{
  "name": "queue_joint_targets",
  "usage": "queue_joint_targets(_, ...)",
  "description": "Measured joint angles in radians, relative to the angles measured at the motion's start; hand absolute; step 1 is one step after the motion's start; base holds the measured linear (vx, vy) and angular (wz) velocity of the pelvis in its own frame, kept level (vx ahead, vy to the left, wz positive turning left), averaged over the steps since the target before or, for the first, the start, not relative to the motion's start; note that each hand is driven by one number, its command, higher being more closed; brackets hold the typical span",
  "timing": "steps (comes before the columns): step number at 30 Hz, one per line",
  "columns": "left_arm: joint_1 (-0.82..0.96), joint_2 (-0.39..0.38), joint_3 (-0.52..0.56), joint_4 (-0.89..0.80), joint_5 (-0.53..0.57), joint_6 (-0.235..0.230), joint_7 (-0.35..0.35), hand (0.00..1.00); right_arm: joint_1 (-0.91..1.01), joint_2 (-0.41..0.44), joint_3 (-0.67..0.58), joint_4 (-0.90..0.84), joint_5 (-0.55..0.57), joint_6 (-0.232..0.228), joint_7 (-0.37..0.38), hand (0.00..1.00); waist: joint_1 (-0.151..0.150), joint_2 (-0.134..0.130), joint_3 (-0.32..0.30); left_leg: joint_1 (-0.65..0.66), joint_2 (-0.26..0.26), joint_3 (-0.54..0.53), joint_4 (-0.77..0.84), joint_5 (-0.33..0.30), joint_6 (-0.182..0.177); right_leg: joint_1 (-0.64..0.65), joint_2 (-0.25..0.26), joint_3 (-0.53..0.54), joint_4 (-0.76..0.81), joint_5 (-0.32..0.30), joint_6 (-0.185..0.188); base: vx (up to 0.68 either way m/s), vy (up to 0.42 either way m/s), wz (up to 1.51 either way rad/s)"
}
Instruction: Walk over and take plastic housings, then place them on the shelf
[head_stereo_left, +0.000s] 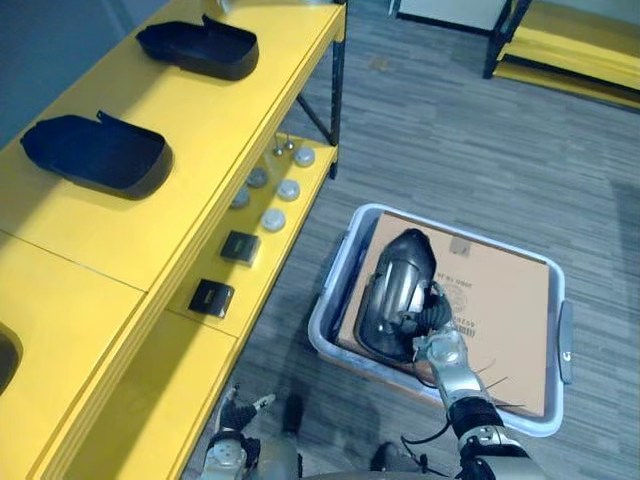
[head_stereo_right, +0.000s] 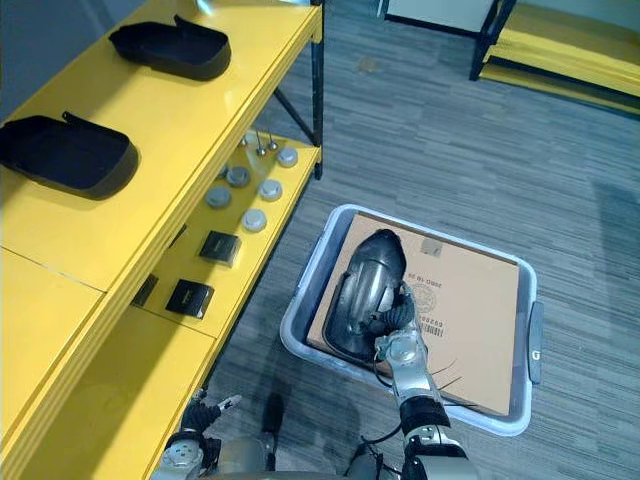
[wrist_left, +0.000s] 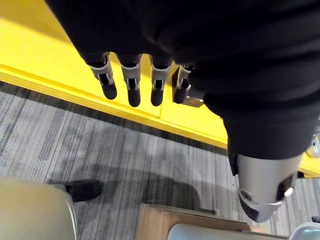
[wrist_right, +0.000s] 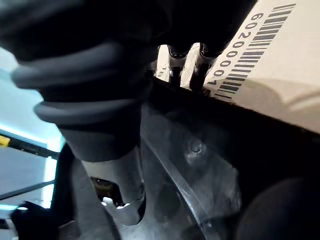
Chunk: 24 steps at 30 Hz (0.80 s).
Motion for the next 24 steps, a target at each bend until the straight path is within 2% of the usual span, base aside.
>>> queue_joint_targets(3,-0.008,-0.001,-0.001,0.001,0.000,0.008,0.012,0.00,-0.043,0.000,-0.018,0.030,-0.025,0.020,-0.037,1.00,0.003,0.001,0.005,-0.012,0.001,0.011,0.000,0.000,0.000,-0.016,-0.001,0.009,0.000,0.002,0.002,-0.02,0.003,-0.08)
queue_joint_targets(7,-0.013,-0.001,-0.007,0.005,-0.001,0.011,0.015,0.00,-0.074,-0.026,-0.020,0.059,-0.027,0.029,-0.036,1.00,0.012,0.001,0.009,-0.011,0.003,0.031,0.000,0.000,0.000,-0.028,-0.003,0.030,0.000,0.012,0.000,-0.02,0.017,-0.13)
queue_joint_targets(18,-0.015,-0.001,-0.021,0.011,-0.009,0.011,0.027,0.00,-0.064,-0.013,-0.010,0.067,0.015,0.032,0.015,1.00,0.007,-0.004,0.013,0.024,-0.001,0.048,-0.023,0.004,-0.005,-0.013,-0.010,0.051,-0.004,0.016,0.007,-0.01,0.005,-0.06)
queue_joint_targets(21,-0.014,-0.001,-0.020,0.011,-0.009,0.011,0.026,0.00,-0.055,0.001,-0.009,0.014,0.017,0.036,0.030,1.00,-0.007,-0.011,0.017,0.025,-0.004,0.048,-0.023,0.004,-0.005,-0.008,-0.012,0.051,-0.014,0.019,0.013,0.00,0.000,0.00)
queue_joint_targets(24,-0.014,-0.002,-0.021,0.006,-0.009,0.011,0.026,0.00,0.016,0.004,-0.007,-0.103,0.018,0.038,0.030,1.00,-0.008,-0.011,0.017,0.027,-0.002,0.049,-0.023,0.004,-0.005,-0.006,-0.015,0.053,-0.014,0.020,0.014,0.00,0.000,0.00)
